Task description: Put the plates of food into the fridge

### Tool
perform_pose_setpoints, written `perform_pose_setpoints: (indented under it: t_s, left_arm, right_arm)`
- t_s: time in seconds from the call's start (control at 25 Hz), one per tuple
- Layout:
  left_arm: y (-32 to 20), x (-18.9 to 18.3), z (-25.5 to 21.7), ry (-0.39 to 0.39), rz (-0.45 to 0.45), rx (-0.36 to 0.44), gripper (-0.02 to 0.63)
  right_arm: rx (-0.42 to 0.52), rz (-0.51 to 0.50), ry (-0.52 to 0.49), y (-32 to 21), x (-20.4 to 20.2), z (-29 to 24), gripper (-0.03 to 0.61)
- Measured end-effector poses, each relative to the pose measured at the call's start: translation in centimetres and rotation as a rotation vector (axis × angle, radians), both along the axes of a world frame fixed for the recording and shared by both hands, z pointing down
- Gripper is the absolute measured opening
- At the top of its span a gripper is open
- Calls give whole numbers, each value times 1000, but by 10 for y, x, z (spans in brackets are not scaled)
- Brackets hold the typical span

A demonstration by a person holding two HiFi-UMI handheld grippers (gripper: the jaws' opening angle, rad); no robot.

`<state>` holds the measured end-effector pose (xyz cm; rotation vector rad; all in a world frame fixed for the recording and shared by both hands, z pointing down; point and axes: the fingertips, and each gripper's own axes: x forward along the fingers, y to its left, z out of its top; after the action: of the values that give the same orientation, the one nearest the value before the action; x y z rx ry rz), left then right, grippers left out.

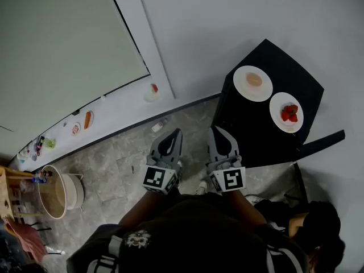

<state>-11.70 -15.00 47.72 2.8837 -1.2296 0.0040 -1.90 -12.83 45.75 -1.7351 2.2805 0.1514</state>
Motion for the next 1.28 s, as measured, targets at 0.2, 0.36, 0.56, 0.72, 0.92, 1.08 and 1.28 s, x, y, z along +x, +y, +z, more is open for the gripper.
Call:
perform_pose_setpoints:
  t_s: [0.2, 0.36, 0.56, 0.72, 0.92, 1.08, 1.28]
  left_arm:
    - [-25, 30, 5, 2, 133, 4, 22]
    - [-50, 49, -2, 19, 225, 15, 21]
    - [-62, 72, -11, 37, 359, 37, 23]
    - [-70, 84, 4, 36, 460, -26, 22]
    - [-73, 110, 1, 79, 605, -49, 23]
    - [-41, 141, 1, 54, 752, 3, 23]
    - [-26, 158, 9, 20, 790, 0, 23]
  right_arm:
    - [-11, 116, 24, -14, 23, 4, 25]
    - [-29, 207, 12, -31, 32, -3, 25]
    - [-88, 311, 33, -34, 45, 12, 25]
    - [-71, 420, 44, -27, 53, 13, 25]
    - [-131, 577, 32, -19, 68, 22, 25]
    - [-171, 683, 10, 7, 96, 39, 25]
    - [-191, 741, -17, 28, 113, 44, 25]
